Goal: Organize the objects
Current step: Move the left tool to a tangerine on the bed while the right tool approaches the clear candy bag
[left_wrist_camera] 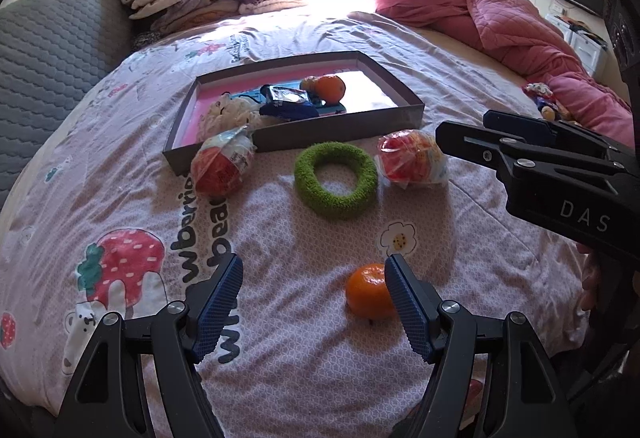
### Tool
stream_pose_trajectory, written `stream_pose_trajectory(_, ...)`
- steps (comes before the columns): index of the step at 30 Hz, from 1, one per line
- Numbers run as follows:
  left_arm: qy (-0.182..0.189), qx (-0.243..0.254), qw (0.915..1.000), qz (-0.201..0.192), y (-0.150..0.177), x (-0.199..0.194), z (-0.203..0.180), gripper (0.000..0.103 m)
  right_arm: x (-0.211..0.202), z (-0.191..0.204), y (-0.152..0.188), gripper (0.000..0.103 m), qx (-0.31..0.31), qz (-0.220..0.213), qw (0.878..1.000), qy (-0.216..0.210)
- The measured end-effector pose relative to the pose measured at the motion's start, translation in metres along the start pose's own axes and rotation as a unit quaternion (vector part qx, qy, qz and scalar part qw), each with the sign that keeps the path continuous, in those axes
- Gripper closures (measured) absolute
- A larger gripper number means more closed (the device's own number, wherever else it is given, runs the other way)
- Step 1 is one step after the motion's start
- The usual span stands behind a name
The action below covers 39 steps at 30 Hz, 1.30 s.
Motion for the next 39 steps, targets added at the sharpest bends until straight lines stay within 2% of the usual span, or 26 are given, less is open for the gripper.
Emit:
stream_pose_trajectory(14,0.026,0.01,0.9995,0.012,0.011,0.012,-0.015,0.029,0.013,-0.005,0.009,0.044,0.0,0.018,1.0,0.011)
stream_pose_trajectory(39,0.041,0.006,0.999,0.017,0.009,0.036,-0.019,0.029,0.051,-0.012,0.016,0.044,-0.023,0.041,0.999,0.027)
Point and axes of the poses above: each gripper's, at about its wrist camera, not at the fingertips, and x roughly the way its jaws point, z to its left, y to its underside, the point moved 3 cm from there along x, roughly the way its jaws point, and after that the axes turned 15 degrees about x, right-handed, at the moved point
